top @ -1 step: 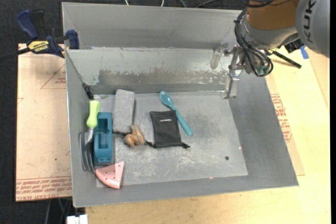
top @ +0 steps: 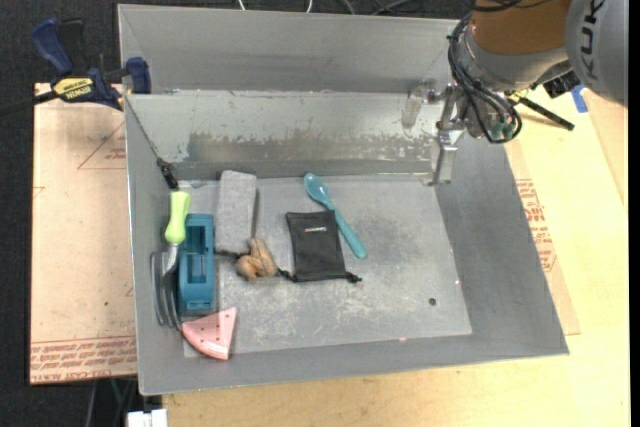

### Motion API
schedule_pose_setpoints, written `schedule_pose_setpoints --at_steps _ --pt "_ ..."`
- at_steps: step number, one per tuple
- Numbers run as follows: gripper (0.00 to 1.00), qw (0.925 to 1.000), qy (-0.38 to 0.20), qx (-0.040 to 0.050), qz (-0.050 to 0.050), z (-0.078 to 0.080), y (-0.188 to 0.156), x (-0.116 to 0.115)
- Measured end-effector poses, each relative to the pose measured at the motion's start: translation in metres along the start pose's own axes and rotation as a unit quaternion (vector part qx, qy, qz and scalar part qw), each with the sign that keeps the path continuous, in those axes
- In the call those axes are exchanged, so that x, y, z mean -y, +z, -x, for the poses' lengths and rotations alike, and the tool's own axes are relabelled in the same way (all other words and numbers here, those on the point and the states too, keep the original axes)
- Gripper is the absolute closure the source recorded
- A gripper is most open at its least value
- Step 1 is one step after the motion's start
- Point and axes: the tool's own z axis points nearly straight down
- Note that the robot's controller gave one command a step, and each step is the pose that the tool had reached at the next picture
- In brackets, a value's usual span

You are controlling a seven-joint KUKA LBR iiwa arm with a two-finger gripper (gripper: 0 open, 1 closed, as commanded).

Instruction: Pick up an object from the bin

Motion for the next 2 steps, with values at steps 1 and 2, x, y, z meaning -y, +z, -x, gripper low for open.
schedule_pose_setpoints --at_steps 1,2 --pt "0.00 0.9991 -0.042 0.0033 0.000 -0.006 0.043 0.000" --pt "0.00 1.0000 0.004 0.0024 0.000 -0.015 0.068 -0.017"
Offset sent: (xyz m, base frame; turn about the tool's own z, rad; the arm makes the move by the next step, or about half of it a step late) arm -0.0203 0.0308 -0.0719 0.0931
